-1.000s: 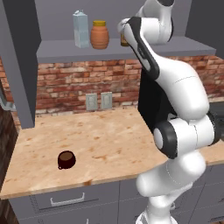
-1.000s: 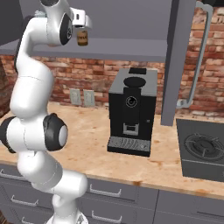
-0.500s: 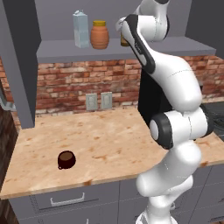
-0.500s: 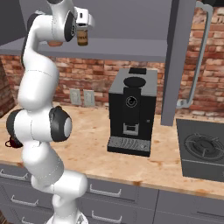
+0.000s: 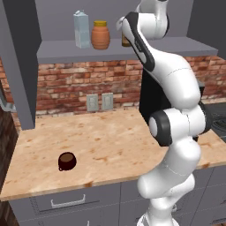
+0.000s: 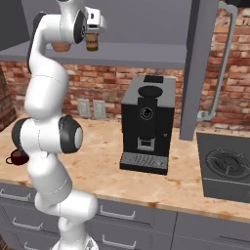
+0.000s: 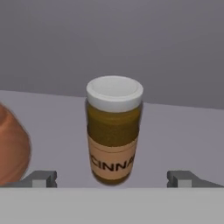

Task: Pick the cinnamon and honey bottle from the cabinet and place them next to the mug.

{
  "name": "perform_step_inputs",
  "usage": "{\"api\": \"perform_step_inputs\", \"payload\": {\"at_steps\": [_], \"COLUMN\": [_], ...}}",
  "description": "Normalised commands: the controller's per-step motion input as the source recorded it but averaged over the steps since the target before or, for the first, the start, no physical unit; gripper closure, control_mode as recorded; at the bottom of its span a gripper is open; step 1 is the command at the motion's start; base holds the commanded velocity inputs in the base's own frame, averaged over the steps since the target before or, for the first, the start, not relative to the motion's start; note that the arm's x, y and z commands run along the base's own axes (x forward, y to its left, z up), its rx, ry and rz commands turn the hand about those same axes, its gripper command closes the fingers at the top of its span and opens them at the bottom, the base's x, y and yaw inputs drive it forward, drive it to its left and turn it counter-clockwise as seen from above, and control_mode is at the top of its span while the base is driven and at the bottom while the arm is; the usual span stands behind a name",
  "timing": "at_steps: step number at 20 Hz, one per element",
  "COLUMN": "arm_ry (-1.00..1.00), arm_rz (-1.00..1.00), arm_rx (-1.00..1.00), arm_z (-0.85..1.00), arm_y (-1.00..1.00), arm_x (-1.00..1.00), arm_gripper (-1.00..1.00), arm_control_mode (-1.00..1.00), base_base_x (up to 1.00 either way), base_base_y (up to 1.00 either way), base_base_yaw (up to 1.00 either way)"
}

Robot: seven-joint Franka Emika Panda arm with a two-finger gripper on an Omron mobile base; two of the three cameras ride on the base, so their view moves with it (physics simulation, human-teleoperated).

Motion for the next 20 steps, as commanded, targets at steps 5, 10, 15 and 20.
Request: {"api": "perform_step_inputs", "payload": {"at_steps": [5, 10, 15, 20], "arm_ry": [0.0, -0.01, 0.0, 0.0], "arm_rz": [0.0, 0.0, 0.0, 0.0], "arm_rx": [0.0, 0.0, 0.0, 0.0], "arm_z": [-0.06, -0.28, -0.05, 0.0], "arm_y": [0.0, 0.0, 0.0, 0.0], "arm_x": [0.12, 0.0, 0.07, 0.21], "arm_gripper": [-1.0, -1.0, -1.0, -1.0], "arm_control_mode": [-1.0, -1.0, -1.0, -1.0], "base_base_x": [0.0, 0.0, 0.0, 0.0], "base_base_y": [0.0, 0.0, 0.0, 0.0], "base_base_yaw": [0.0, 0.0, 0.0, 0.0]}}
